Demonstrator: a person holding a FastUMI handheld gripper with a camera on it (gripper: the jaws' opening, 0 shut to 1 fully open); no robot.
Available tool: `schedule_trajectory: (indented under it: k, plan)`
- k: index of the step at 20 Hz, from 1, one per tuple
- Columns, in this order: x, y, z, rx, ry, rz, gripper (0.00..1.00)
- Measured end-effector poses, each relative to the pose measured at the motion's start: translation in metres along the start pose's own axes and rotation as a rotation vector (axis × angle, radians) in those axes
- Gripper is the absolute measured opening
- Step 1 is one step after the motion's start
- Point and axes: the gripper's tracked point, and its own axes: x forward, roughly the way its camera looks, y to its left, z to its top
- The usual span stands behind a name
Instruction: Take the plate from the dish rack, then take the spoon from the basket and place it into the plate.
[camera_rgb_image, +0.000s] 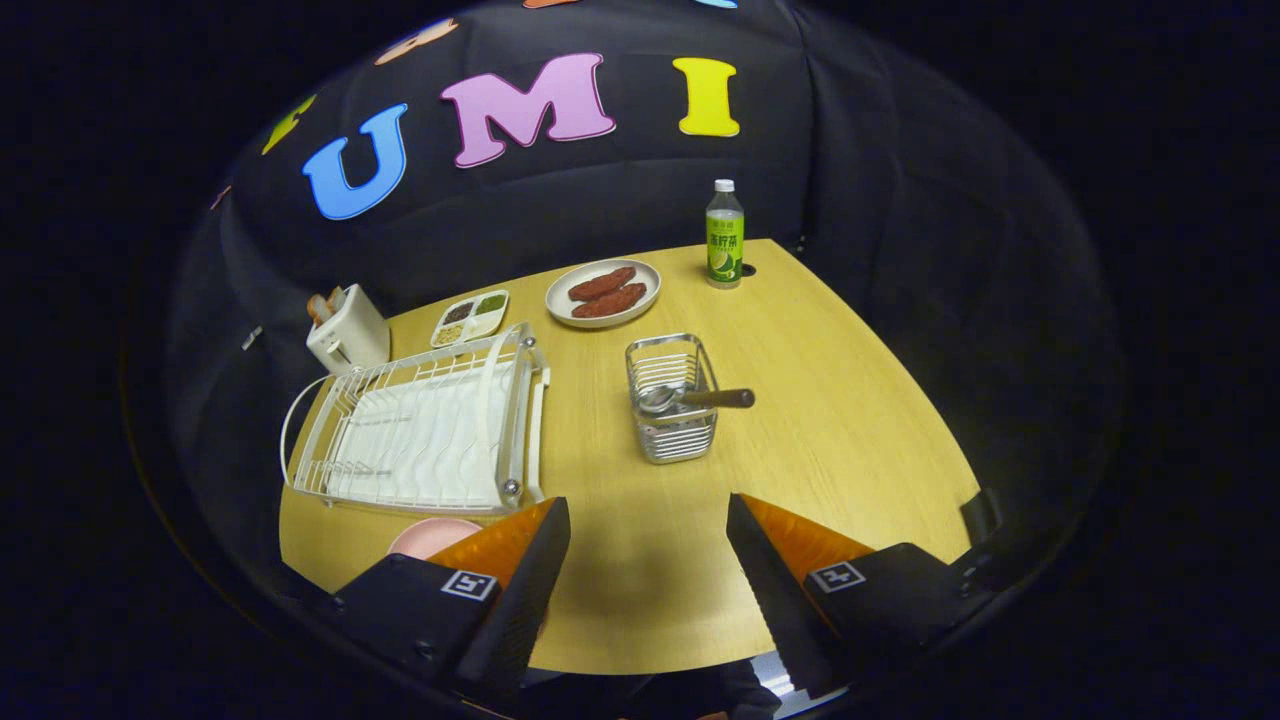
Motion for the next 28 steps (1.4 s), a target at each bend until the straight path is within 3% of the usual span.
schedule_trajectory:
  k: [3,5,9,12,15,16,17,19,20,23,28]
  plan:
    - [0.019,-0.025,0.013,-0.038,-0.013,-0.026,0.89]
    - [0.031,-0.034,0.023,-0.054,-0.023,-0.019,0.77]
    - [0.061,-0.042,0.037,-0.106,-0.010,0.012,0.68]
    - [0.083,-0.050,0.038,-0.146,0.020,0.010,0.42]
    - [0.092,-0.044,0.045,-0.159,0.014,0.046,0.43]
    - [0.095,-0.042,0.043,-0.167,0.021,0.057,0.32]
    - [0.097,-0.038,0.041,-0.174,0.032,0.073,0.27]
    - [0.095,-0.028,0.038,-0.170,0.050,0.114,0.29]
    - [0.094,-0.023,0.037,-0.169,0.059,0.138,0.20]
    - [0.093,-0.018,0.037,-0.210,0.058,0.147,0.13]
    - [0.086,-0.018,0.056,-0.183,0.037,0.137,0.12]
